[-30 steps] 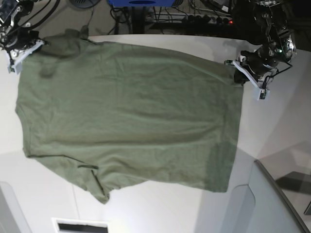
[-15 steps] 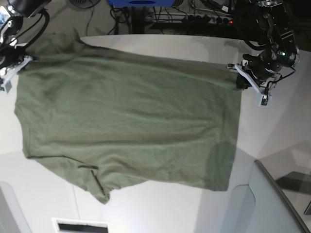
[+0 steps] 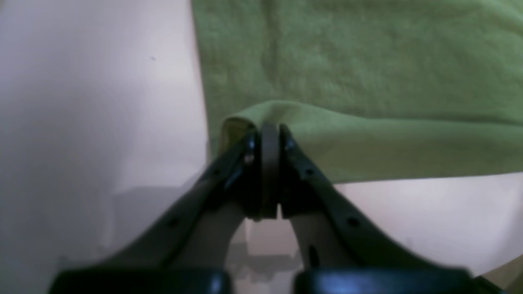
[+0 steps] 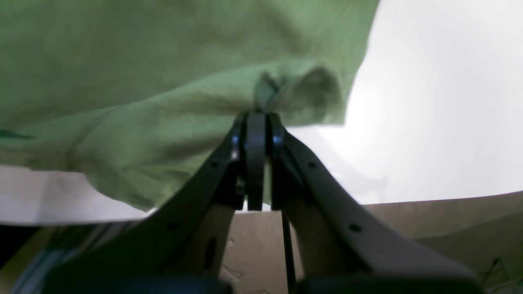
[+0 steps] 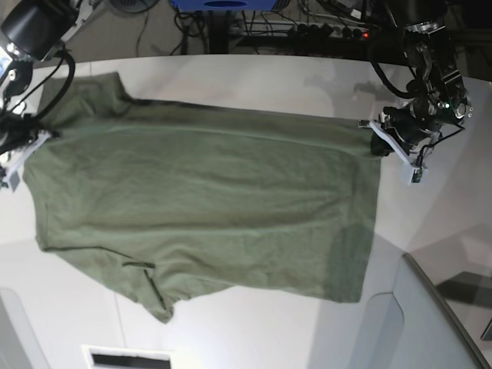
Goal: Layout the t-shirt on the table in an organized manner, then fold the t-shirt properly
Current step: 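Lift the gripped edge with both grippers and fold it toward the hem, then lay the folded edge down and open both grippers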
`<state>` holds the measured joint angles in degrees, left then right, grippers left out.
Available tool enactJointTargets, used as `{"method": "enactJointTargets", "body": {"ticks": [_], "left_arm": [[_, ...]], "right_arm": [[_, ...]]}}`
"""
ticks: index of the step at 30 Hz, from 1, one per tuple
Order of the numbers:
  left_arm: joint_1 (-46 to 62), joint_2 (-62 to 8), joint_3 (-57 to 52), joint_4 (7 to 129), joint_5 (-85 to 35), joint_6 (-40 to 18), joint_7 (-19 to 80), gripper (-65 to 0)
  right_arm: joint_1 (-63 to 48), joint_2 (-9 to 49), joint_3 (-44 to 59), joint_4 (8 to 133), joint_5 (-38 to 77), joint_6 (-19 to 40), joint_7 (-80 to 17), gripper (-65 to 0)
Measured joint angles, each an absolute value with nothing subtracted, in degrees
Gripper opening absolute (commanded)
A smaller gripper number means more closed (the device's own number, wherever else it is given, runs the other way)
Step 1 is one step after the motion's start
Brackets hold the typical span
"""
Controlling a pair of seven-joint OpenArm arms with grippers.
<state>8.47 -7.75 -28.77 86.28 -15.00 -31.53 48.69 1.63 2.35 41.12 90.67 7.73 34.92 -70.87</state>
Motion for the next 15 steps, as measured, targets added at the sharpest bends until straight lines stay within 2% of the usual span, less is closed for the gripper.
{"method": "enactJointTargets", "body": {"ticks": [4,15], "left_arm": [[6.1,-7.9,-29.1,82.3,-15.0,-31.5,48.7,-65.0],[-0.7,-7.9,-28.8,74.7,-14.8,-31.5,48.4,-65.0]], "right_arm": [[4.9,3.0,40.9,90.1,8.6,34.9,-70.8,-64.4],[10.9,7.4,41.0,70.8,7.6,34.5,-63.1,-64.4]]}}
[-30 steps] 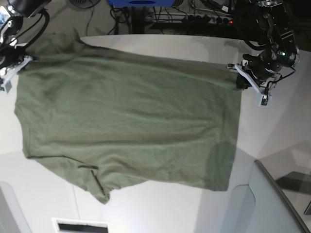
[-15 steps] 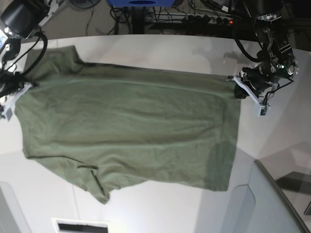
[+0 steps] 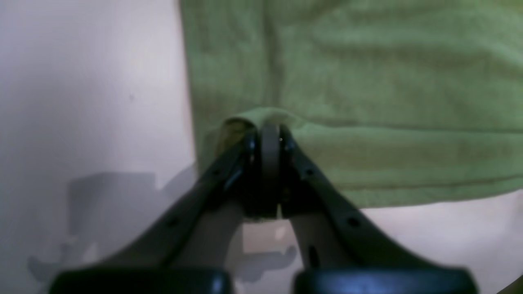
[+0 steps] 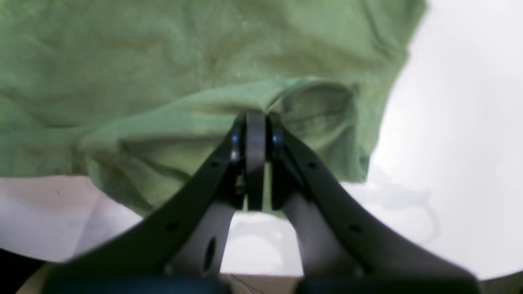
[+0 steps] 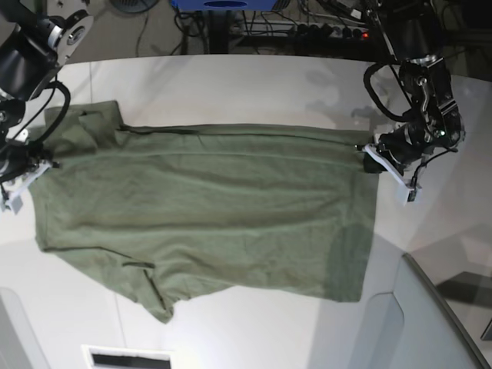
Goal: Layout the t-shirt on the table in an organized manner, then fold the t-shirt properly
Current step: 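Lay the folded edge down and open both grippers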
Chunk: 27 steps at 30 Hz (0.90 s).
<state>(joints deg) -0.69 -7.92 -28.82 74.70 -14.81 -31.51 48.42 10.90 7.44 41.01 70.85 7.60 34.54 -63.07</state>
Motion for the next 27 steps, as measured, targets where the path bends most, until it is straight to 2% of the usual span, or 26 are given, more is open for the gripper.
{"method": "enactJointTargets", "body": {"ticks": [6,11,27], "left_arm": [[-1.4,-8.0,-28.5,72.1,-14.6,-31.3,45.9,-65.0],[-0.7,-7.9,-22.8,69.7,-14.9,-25.5,41.1,-65.0],[-0.8,-9.4,-23.2,69.8,-14.8,-25.3,41.1,-65.0]], "right_arm": [[11.8,7.6,41.0,68.9,7.7,34.5,-61.0,-64.2],[12.5,7.6,41.0,67.7,7.6,34.5,-60.8,-64.2],[13.1,7.6,41.0,67.7,7.5,34.5,-58.3,-64.4]]}}
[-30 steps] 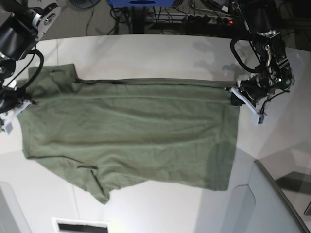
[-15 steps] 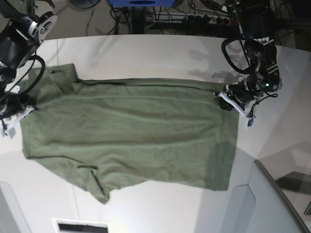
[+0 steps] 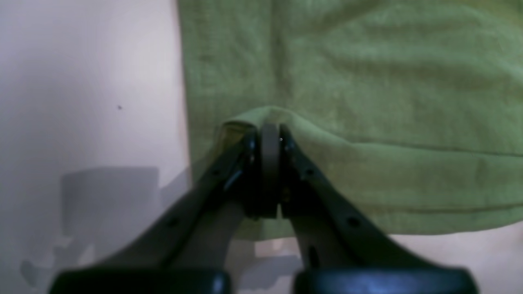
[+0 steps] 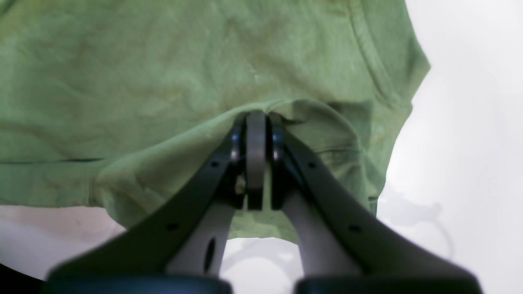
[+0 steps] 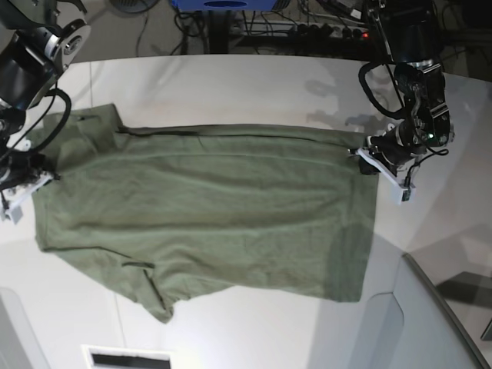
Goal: Layout the t-shirt on the table in an organized manner, then fold the t-shirt properly
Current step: 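Lay the folded edge down and open both grippers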
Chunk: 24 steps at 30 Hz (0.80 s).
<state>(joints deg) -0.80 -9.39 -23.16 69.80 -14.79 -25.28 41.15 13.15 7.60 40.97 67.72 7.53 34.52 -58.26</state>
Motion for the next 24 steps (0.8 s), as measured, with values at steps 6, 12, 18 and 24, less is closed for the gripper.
{"method": "enactJointTargets", "body": {"ticks": [6,12,18,24], "left_arm": [[-0.8,-9.0,-23.2,69.8,-14.8,-25.3,41.1,-65.0],[-0.8,-9.1,-23.2,69.8,-14.8,-23.3,41.1,-65.0],[-0.8,-9.2,-23.2,69.8,-14.8,-21.8,41.1,-65.0],[-0.5,-9.0,-24.4,69.8,-15.0,-21.9,37.7,-65.0]], "right_arm": [[13.4,7.6,41.0,67.7,7.5,34.5,-58.2,-64.4],[13.6,7.6,41.0,67.7,7.5,34.5,-58.2,-64.5],[13.6,7.6,41.0,67.7,7.5,34.5,-56.0,-64.5],[13.4,7.6,41.0,65.7,7.5,34.5,-53.9,-64.5]]}}
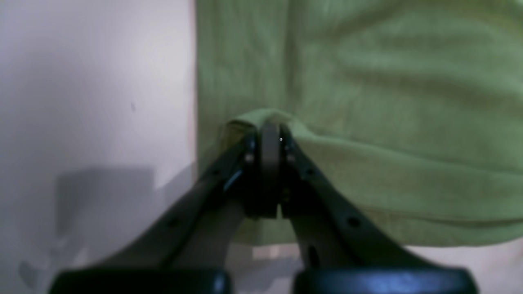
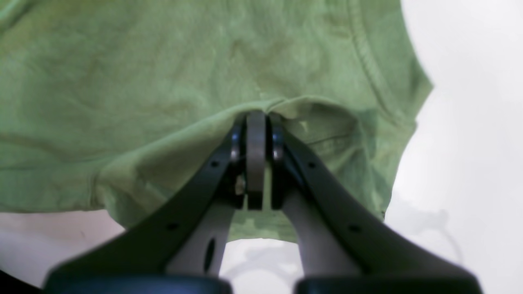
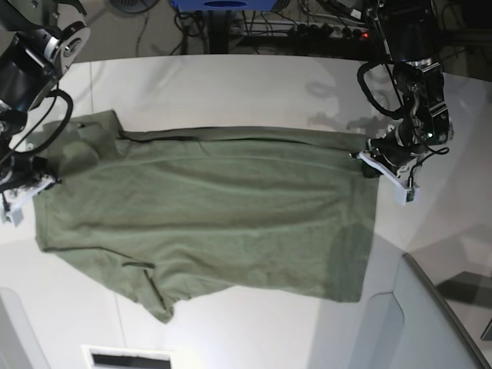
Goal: Layout the t-shirt on the table in an organized manner, then fold the t-shirt properly
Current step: 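Lay the folded edge down and open both grippers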
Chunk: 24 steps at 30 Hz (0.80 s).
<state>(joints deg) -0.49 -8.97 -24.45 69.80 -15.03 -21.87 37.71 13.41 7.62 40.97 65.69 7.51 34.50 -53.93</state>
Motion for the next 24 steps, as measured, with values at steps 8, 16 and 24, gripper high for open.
{"method": "enactJointTargets", "body": {"ticks": [8,16,24], "left_arm": [[-0.2,-9.2,-25.1,69.6,-15.0,-21.6,37.5,-65.0],[-0.2,-9.1,-25.2,69.6,-15.0,-21.6,37.5,-65.0],[-0.2,-9.1,-24.9,69.6,-15.0,-21.6,37.5,-65.0]], "right_arm": [[13.5,7.6,41.0,65.6,7.5,30.1,-52.8,-64.8],[13.4,7.6,41.0,65.6,7.5,29.1,-49.4,-64.4],[13.6,7.5,41.0,62.6,7.5,28.9,-49.3,-47.7]]}}
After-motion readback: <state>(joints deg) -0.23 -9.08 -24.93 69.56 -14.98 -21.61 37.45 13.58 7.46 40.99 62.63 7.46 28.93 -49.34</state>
